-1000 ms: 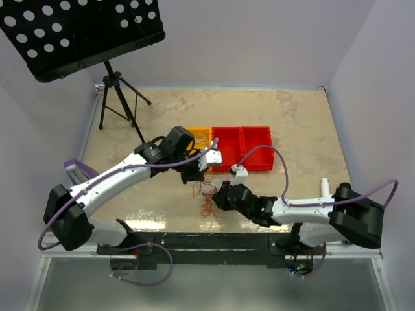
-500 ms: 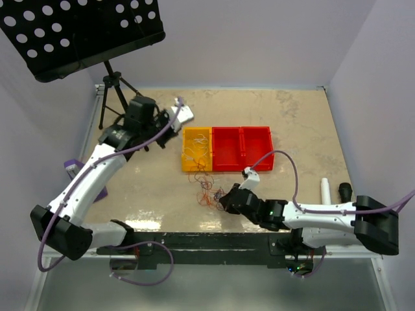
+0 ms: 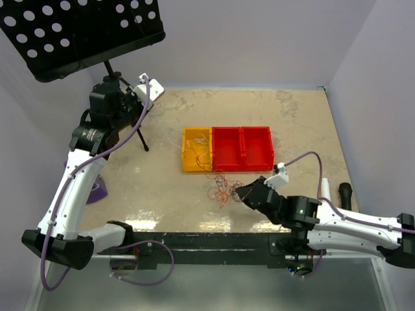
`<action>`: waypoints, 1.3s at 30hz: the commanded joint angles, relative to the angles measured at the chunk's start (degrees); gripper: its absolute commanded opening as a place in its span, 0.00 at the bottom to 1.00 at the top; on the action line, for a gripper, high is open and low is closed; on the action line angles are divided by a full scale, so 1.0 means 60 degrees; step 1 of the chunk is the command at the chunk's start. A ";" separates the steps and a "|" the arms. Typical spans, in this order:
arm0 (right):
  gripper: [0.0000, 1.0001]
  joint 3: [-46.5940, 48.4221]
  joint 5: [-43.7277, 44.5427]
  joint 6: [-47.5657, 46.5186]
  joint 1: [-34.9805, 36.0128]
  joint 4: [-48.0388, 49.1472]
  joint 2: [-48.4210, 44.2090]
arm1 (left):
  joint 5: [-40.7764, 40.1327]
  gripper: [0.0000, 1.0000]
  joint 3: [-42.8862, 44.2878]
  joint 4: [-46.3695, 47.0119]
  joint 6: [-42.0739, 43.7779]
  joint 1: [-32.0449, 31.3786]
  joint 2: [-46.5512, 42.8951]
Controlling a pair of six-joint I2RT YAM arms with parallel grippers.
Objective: Untangle the cables
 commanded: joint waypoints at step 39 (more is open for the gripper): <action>0.00 0.7332 0.6030 -0.2444 -0.1371 -0.5388 -0.3668 | -0.1954 0.00 -0.6432 0.0618 0.3719 0.1447 -0.1689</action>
